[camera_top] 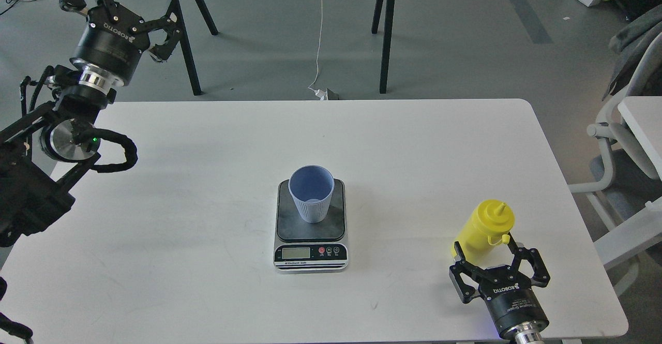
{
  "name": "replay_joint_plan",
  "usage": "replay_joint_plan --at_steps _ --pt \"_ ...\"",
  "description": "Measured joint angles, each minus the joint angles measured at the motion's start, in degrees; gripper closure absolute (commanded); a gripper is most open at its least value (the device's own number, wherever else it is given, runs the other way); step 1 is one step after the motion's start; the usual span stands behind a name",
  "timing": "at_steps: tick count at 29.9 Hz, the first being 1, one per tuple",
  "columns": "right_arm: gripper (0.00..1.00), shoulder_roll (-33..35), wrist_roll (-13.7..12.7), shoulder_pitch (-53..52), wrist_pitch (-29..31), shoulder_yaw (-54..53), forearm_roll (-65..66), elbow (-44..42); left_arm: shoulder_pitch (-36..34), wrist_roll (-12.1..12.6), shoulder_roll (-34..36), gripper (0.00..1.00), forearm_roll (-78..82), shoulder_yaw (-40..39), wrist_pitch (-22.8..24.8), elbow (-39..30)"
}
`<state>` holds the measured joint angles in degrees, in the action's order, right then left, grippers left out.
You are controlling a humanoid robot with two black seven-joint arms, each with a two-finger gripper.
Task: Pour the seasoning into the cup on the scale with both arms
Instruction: 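Move the right gripper to the yellow bottle and grasp it, then lift the yellow bottle with the right gripper toward the cup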
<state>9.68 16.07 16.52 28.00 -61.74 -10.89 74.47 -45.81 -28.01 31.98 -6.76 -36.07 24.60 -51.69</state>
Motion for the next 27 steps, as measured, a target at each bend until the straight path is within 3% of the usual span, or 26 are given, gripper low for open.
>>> replay_joint_plan --at_steps 9,21,27 --pt "0.11 -0.3 0.3 -2.5 0.0 0.0 0.0 -1.6 0.0 0.0 -0.1 0.0 0.0 -0.1 -0.1 -0.1" --pt "0.61 0.2 0.1 -4.3 0.0 0.1 0.0 -2.0 0.0 0.0 0.8 0.0 0.0 -0.1 -0.1 -0.2" --pt "0.64 0.9 0.1 -4.5 0.0 -1.2 0.1 -0.1 0.0 0.0 0.9 0.0 0.0 -0.2 -0.1 -0.2"
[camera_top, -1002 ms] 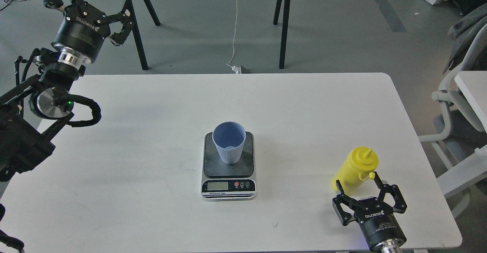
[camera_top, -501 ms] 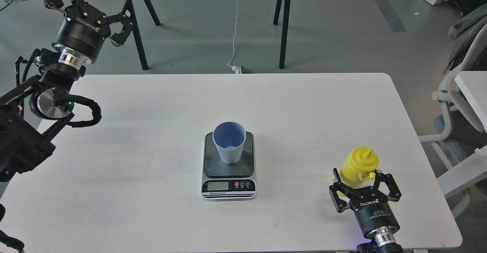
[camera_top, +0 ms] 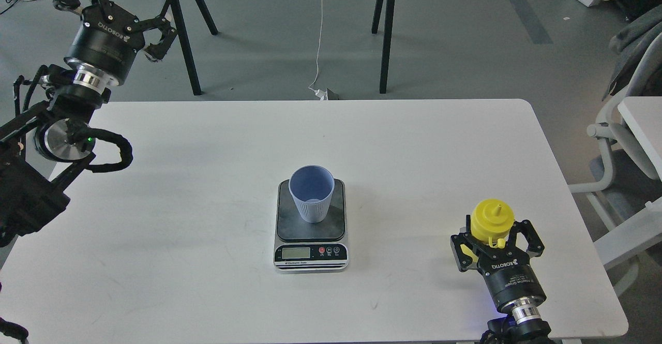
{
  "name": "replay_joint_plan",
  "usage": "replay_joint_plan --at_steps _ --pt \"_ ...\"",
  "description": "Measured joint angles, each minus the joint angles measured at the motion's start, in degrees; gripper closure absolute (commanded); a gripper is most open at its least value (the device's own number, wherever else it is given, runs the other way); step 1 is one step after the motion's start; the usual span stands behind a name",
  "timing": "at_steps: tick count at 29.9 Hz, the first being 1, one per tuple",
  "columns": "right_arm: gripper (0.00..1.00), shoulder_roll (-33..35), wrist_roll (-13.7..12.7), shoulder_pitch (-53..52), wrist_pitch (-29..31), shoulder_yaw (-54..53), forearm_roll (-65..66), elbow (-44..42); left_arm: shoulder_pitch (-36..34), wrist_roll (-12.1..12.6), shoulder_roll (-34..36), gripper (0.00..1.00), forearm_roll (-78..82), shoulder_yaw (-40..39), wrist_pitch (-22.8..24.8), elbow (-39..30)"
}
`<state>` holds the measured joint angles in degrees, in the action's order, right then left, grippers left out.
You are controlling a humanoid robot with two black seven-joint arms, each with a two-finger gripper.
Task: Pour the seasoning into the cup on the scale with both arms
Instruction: 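Lift the yellow bottle with the right gripper toward the cup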
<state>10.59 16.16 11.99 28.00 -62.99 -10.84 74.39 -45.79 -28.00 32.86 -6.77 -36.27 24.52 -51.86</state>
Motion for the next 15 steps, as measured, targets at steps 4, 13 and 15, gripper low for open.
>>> replay_joint_plan --at_steps 4,13,15 --pt "0.65 2.5 0.0 -1.1 0.0 -1.4 0.0 3.8 0.0 0.0 0.0 0.0 0.0 -0.3 -0.1 -0.1" --pt "0.65 12.8 0.3 -14.6 0.0 0.1 5.5 6.4 0.0 0.0 0.2 0.0 0.0 -0.3 -0.2 -0.1" --pt "0.65 15.7 0.3 -19.9 0.0 3.3 6.9 5.9 -0.1 0.0 0.2 0.0 0.0 -0.3 -0.2 -0.1"
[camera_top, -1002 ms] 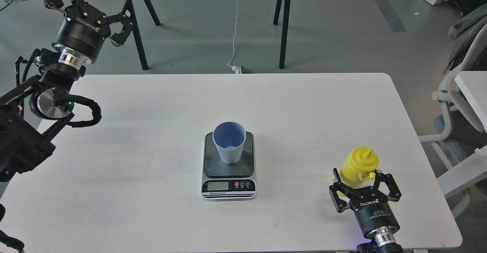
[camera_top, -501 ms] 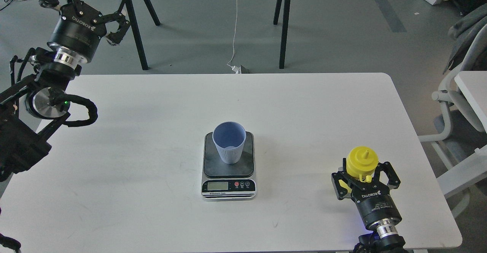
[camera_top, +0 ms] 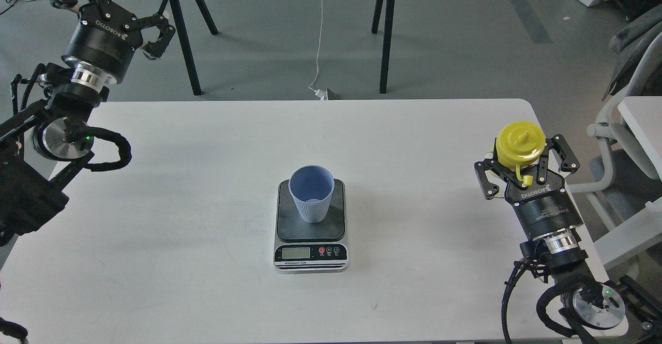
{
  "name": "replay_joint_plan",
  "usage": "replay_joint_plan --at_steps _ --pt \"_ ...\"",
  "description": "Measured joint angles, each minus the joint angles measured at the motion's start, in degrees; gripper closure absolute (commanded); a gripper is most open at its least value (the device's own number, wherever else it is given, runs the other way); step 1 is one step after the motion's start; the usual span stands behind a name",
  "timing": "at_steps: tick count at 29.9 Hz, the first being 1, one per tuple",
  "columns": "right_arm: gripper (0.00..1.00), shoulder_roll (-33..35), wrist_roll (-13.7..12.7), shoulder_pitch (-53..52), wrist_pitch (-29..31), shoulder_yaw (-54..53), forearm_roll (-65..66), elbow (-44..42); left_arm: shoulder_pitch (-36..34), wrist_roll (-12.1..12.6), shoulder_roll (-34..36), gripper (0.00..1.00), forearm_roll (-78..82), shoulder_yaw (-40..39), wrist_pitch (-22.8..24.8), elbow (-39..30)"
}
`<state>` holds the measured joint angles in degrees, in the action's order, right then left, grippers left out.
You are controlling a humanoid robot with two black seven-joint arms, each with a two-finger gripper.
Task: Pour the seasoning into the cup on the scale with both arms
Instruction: 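Lift the yellow bottle with the right gripper toward the cup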
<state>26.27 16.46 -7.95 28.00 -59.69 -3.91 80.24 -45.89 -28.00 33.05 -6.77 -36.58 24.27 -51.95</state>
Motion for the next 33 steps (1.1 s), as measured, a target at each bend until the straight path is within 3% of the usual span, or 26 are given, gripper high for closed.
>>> replay_joint_plan --at_steps 5,13,22,33 --pt "0.67 3.7 0.1 -13.8 -2.5 10.1 1.2 -2.7 0.0 0.0 0.0 0.0 0.0 -0.3 0.0 0.0" --pt "0.69 3.2 0.1 -35.3 -10.1 28.3 6.4 -13.1 0.0 0.0 0.0 0.0 0.0 -0.7 0.2 0.1" --pt "0.69 -2.1 -0.6 -42.4 -20.7 37.8 25.2 -14.3 -0.1 0.0 0.1 0.0 0.0 -0.8 0.3 0.0" --pt "0.7 -8.1 -0.6 -53.9 -28.7 54.3 38.2 -16.6 -0.2 0.0 0.0 0.0 0.0 -0.8 0.3 0.0"
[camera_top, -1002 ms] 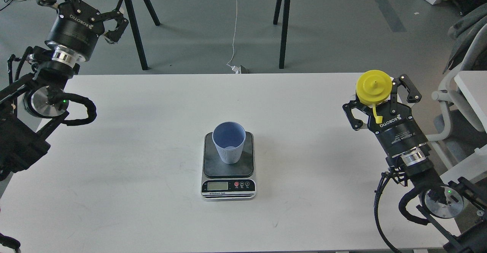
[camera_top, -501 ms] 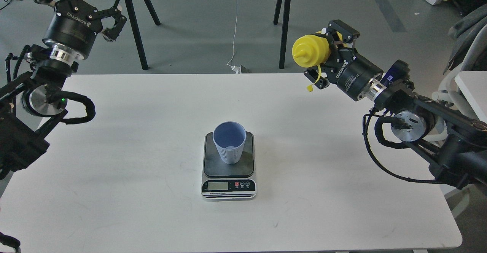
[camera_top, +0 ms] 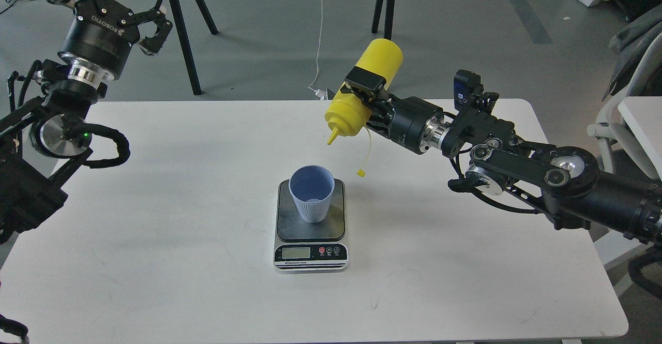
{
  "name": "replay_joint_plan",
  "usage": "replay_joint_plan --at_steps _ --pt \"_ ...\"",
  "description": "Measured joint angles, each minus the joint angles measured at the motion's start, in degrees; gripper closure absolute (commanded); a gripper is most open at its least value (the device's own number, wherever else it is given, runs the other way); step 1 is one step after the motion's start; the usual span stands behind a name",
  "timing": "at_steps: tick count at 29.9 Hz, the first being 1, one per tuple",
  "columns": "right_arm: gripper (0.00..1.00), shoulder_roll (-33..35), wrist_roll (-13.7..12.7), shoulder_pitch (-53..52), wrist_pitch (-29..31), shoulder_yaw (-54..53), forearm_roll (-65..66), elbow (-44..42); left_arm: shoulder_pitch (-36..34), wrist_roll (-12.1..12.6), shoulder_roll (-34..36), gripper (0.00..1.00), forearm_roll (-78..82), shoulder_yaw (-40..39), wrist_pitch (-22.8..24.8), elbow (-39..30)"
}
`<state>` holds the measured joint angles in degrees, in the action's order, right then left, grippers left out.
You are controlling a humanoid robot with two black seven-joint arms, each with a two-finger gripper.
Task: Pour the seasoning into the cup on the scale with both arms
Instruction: 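Lift the yellow bottle with the right gripper toward the cup, then tilt the bottle upside down over the cup and squeeze out seasoning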
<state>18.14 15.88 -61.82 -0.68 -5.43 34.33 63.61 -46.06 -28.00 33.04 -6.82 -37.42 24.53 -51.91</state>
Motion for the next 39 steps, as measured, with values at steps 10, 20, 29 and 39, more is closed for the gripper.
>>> replay_joint_plan --at_steps 10,20,29,39 --pt "0.72 -5.4 -0.2 -4.7 -4.4 8.1 7.7 -4.2 0.0 0.0 0.0 0.0 0.0 0.0 0.0 0.1" --pt "0.73 -7.5 0.3 -5.1 -8.5 10.9 15.9 -6.8 0.0 0.0 0.1 0.0 0.0 0.0 0.0 0.0" --pt "0.73 -10.8 0.3 -5.3 -8.9 12.8 17.3 -9.3 0.0 0.0 0.4 0.0 0.0 0.0 0.1 0.0" --pt "0.72 -13.1 -0.2 -6.2 -9.4 14.7 17.9 -11.3 0.0 0.0 1.4 0.0 0.0 0.0 0.7 0.0"
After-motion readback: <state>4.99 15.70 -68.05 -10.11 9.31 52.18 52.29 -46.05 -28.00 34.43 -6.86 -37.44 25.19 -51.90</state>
